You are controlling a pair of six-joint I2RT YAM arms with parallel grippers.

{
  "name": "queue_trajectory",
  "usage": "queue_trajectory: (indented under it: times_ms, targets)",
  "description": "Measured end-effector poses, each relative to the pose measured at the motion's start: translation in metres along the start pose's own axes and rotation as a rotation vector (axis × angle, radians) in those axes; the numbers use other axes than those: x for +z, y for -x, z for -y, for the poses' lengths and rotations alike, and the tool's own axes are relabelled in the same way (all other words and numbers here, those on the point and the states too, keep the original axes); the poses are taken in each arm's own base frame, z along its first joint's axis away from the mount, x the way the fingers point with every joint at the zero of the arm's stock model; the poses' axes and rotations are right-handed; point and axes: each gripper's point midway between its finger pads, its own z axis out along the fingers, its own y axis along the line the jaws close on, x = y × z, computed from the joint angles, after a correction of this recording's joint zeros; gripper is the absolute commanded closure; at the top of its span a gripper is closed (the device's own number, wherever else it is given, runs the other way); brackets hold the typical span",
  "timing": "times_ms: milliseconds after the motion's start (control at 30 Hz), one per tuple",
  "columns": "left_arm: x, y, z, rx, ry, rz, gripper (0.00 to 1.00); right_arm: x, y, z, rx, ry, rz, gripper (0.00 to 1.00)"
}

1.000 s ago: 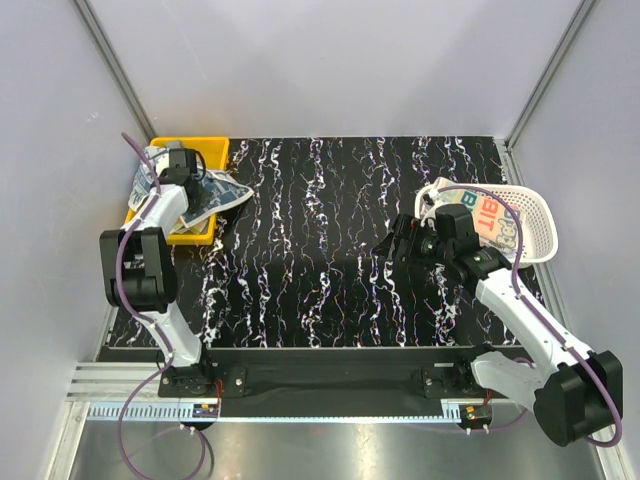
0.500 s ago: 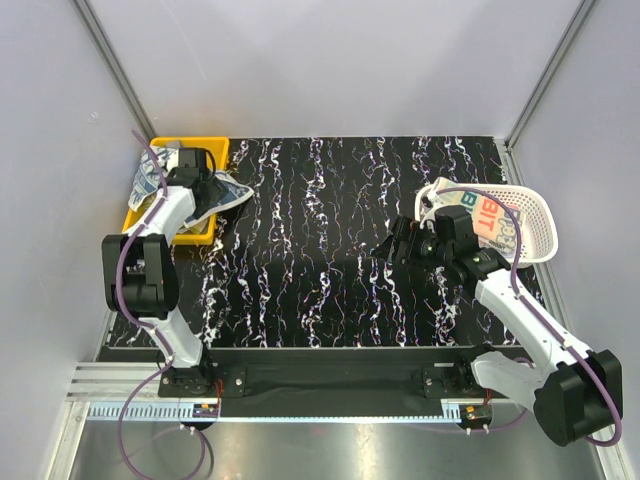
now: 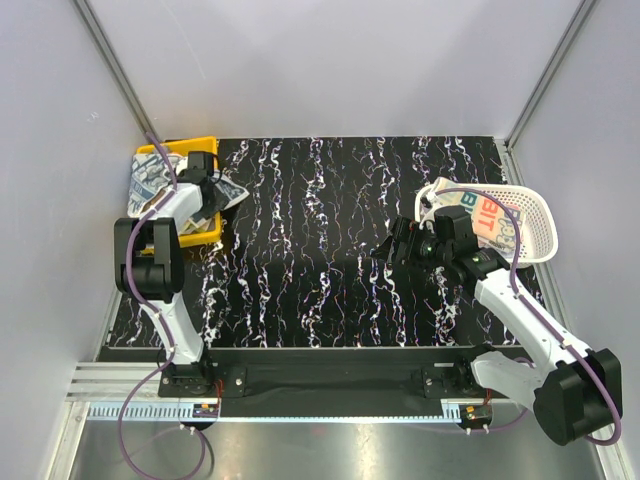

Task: Fold and stack the towels
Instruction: Grab crumpled towel

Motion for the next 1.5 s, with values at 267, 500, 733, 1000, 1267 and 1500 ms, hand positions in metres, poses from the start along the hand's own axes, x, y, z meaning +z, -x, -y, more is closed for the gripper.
queue_trajectory:
  times_ms: [267, 500, 733, 1000, 1267, 1500]
  targets:
    - [-0.004, 0.002, -0.001, 0.008, 0.02, -0.003, 0.62, 0.001, -0.003, 0.002, 0.002, -0.004, -0.006, 0.0]
    - [-0.008, 0.013, 0.0, 0.019, 0.027, 0.025, 0.63, 0.001, -0.003, 0.002, 0.002, -0.005, -0.006, 0.0]
    - [-0.01, 0.018, 0.001, 0.032, 0.026, 0.036, 0.97, 0.002, -0.003, 0.003, 0.004, -0.007, -0.009, 0.0]
    - [-0.02, 0.028, 0.002, 0.073, 0.03, 0.039, 1.0, 0.002, -0.003, 0.003, 0.004, -0.008, -0.009, 0.0]
    - [-0.076, 0.055, 0.017, 0.12, -0.044, 0.105, 1.0, 0.004, -0.004, 0.004, 0.008, -0.012, -0.015, 0.0]
    - [-0.14, 0.077, 0.079, 0.251, -0.191, 0.178, 1.0, 0.005, 0.007, 0.002, 0.008, -0.028, 0.007, 0.0]
